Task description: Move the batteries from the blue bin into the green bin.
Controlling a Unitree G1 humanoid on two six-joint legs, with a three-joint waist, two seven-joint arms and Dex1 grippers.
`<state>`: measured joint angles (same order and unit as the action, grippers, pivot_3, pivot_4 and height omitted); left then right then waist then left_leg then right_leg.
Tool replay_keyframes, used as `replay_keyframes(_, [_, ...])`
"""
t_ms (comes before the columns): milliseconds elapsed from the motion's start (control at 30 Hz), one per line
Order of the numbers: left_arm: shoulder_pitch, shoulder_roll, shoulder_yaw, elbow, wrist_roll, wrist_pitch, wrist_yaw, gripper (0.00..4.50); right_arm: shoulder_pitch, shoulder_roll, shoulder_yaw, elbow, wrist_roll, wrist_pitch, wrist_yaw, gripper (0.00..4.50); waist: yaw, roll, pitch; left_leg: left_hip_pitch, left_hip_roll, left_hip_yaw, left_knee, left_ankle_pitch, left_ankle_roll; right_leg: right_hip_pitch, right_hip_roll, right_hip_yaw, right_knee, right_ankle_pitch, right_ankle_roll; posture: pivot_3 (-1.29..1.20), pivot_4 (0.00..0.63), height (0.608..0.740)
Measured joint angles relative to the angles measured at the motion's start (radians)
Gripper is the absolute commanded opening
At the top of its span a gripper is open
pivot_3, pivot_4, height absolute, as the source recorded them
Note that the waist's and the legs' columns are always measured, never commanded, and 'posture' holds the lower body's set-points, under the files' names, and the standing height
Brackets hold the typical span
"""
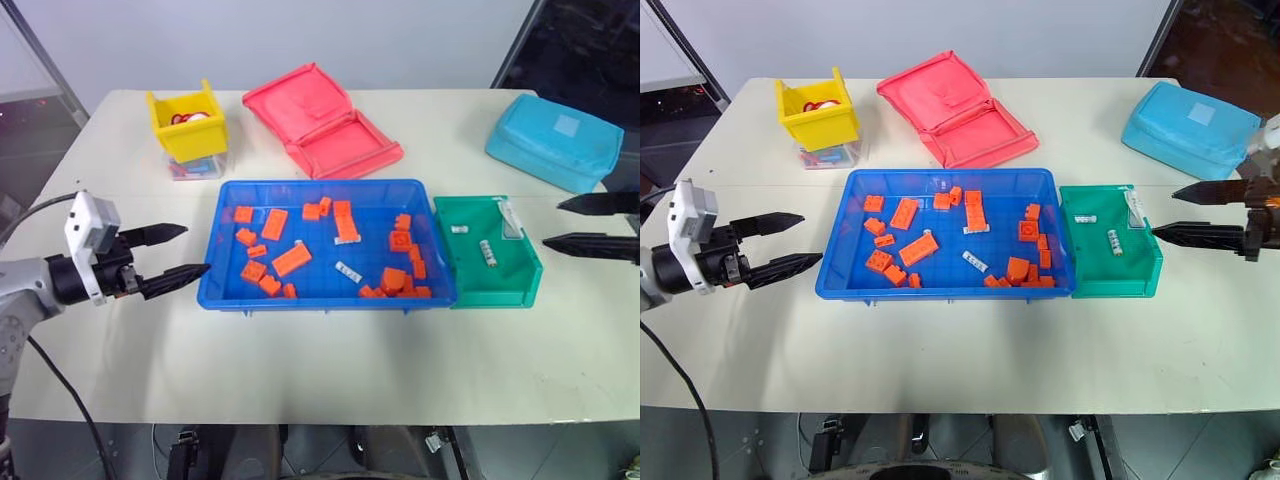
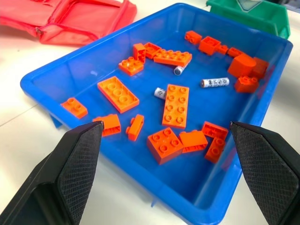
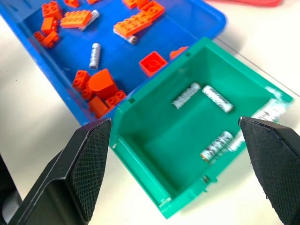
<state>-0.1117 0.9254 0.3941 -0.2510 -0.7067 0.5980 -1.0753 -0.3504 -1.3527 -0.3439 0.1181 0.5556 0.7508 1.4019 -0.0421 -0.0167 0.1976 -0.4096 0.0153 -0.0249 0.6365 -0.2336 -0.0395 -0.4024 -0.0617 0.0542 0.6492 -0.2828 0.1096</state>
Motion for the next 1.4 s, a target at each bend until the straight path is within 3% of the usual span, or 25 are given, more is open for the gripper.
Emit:
replay_keyframes(1067, [-0.019, 0.032, -0.020, 0.010, 0.008, 0.009, -0.023, 4.50, -0.070, 0.068, 0.079, 0.037, -0.025, -0.051, -0.051, 4.45, 0.000, 0.000, 0.000, 0.000, 0.000, 0.000, 0.000, 0.000, 0.000, -0.001, 0.000, 0.000, 0.001, 0.001, 0.001, 0.00, 0.150, 0.740])
replay_keyframes(1167, [-0.018, 0.031, -0.020, 0.007, 0.009, 0.009, -0.013, 4.50, -0.150, 0.105, 0.117, 0.034, -0.027, -0.058, -0.065, 4.45, -0.004, 0.000, 0.000, 0.000, 0.000, 0.001, 0.000, 0.000, 0.000, -0.001, 0.000, 0.001, 0.001, 0.001, 0.001, 0.00, 0.150, 0.740])
replay_keyframes(1300, [-0.034, 0.028, -0.025, 0.007, 0.010, 0.006, 0.000, 4.50, -0.373, 0.233, 0.231, -0.014, -0.040, -0.074, -0.101, 4.45, -0.010, 0.000, 0.000, 0.001, 0.001, 0.000, 0.000, 0.000, 0.000, -0.001, 0.002, 0.002, 0.003, 0.001, 0.001, 0.00, 0.150, 0.740])
replay_keyframes(1400, [-0.053, 0.024, -0.031, 0.006, 0.017, 0.002, 0.009, 4.50, -0.552, 0.411, 0.344, -0.006, -0.089, -0.115, -0.146, 4.45, -0.017, 0.000, 0.000, 0.001, 0.001, 0.000, 0.001, 0.000, -0.001, -0.002, 0.002, 0.002, 0.005, 0.001, 0.001, 0.00, 0.150, 0.740])
